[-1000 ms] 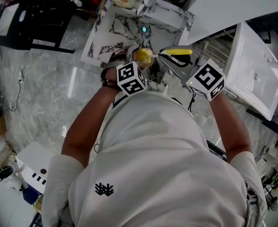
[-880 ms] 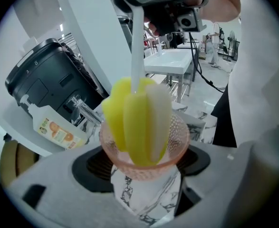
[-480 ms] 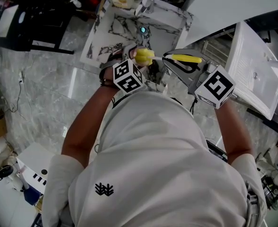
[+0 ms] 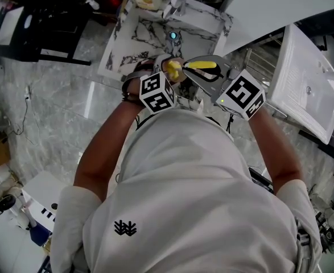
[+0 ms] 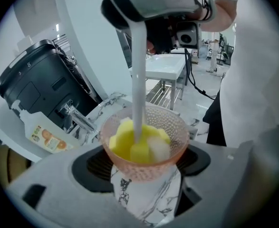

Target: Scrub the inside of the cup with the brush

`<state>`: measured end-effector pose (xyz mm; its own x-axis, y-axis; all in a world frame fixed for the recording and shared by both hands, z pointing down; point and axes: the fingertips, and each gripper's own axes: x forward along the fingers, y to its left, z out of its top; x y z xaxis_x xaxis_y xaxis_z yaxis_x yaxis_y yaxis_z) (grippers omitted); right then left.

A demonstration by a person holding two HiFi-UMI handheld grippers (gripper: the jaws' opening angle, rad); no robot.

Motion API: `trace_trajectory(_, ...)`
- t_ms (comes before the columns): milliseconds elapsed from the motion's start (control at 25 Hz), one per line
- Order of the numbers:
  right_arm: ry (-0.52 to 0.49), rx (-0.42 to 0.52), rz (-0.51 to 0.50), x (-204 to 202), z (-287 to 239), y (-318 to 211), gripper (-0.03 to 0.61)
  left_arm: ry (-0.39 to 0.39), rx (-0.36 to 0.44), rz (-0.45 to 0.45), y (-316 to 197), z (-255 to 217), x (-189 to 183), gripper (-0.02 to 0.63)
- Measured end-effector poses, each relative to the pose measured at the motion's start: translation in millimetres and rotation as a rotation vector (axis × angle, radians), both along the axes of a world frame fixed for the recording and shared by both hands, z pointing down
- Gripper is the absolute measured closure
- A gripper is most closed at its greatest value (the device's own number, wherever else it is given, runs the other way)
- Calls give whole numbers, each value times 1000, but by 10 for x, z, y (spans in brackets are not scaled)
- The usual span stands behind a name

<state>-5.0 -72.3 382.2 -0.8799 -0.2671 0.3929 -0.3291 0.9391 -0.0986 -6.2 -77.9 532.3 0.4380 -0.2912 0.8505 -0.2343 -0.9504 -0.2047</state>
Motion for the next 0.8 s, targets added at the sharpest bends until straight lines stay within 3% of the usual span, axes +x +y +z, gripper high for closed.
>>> trace_trajectory(240,-16,-4,14,65,-61,-65,535,-53,16,49,28,57,-50,238)
trace_trajectory(480,-59,6,24,199,-344,-54,535,-69,9,35,29,112,-132,238)
trace_trajectory(800,-79,19,24,219,-457,48,537,29,-45,-73,-63,31,-137,238)
